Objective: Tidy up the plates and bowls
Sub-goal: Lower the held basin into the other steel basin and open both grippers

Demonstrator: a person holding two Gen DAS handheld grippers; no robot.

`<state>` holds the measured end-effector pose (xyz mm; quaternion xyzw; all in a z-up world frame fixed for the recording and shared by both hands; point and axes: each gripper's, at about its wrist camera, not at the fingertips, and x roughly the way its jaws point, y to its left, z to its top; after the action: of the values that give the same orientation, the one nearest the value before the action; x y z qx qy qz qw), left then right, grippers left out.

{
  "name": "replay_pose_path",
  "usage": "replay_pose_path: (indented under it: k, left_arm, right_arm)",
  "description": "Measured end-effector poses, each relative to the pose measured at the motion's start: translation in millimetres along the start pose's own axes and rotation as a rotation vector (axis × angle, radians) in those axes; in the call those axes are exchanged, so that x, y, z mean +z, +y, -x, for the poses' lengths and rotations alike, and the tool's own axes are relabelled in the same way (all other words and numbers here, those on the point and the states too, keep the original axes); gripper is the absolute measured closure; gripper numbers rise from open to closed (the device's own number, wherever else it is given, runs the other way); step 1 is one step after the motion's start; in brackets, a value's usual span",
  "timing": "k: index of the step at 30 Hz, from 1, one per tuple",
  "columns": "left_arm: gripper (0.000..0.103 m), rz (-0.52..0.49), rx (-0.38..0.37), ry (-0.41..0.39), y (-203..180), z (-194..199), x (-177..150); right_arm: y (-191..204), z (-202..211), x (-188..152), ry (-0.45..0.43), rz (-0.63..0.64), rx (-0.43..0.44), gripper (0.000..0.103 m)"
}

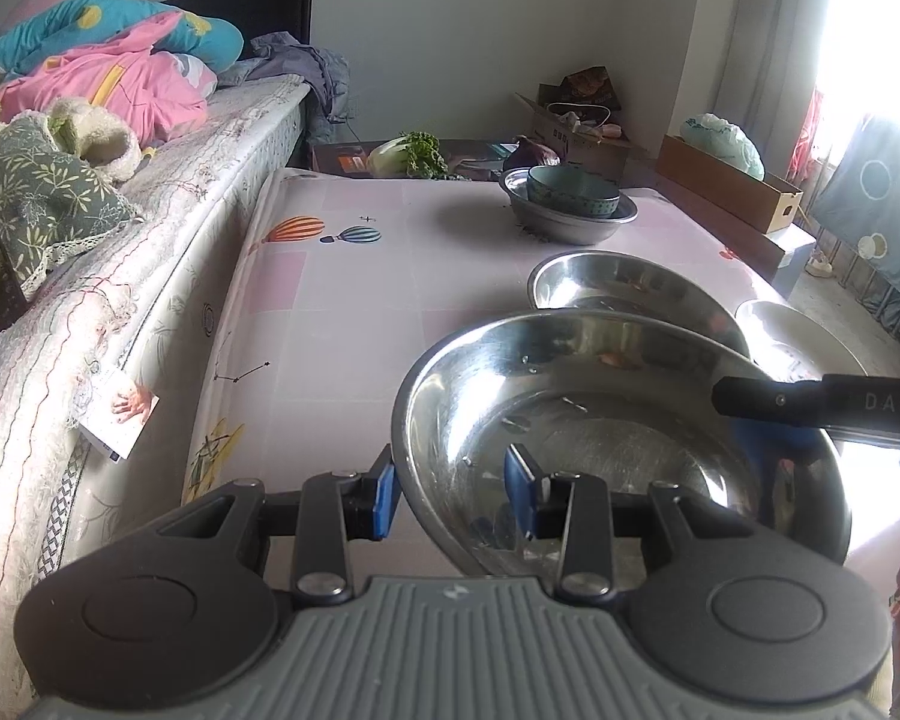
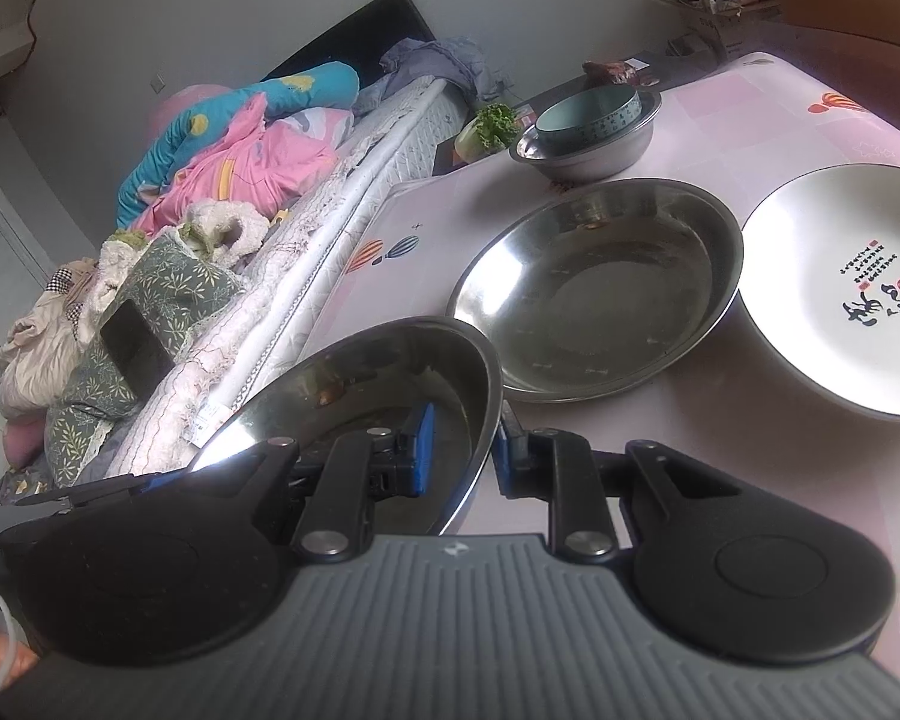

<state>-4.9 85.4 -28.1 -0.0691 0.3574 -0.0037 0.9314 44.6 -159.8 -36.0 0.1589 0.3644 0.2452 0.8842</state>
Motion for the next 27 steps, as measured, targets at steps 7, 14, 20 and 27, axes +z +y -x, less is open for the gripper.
replay_pose_path:
  k: [7, 14, 20, 27]
  left_arm:
    - [0.065, -0.027, -0.028, -0.019, -13, -3, 10]
    - [0.065, -0.06, -0.055, -0.037, -31, -11, 23]
    - [0.065, -0.072, -0.084, -0.044, -44, -22, 37]
    - [0.065, -0.075, -0.126, -0.027, -58, -45, 53]
  right_arm:
    - [-10, 12, 4, -0.034, -0.017, -0.017, 0.083]
    - [-27, 22, 8, -0.064, -0.046, -0.041, 0.083]
    - [-39, 28, 16, -0.092, -0.062, -0.065, 0.083]
    - [-57, 26, 31, -0.116, -0.077, -0.104, 0.083]
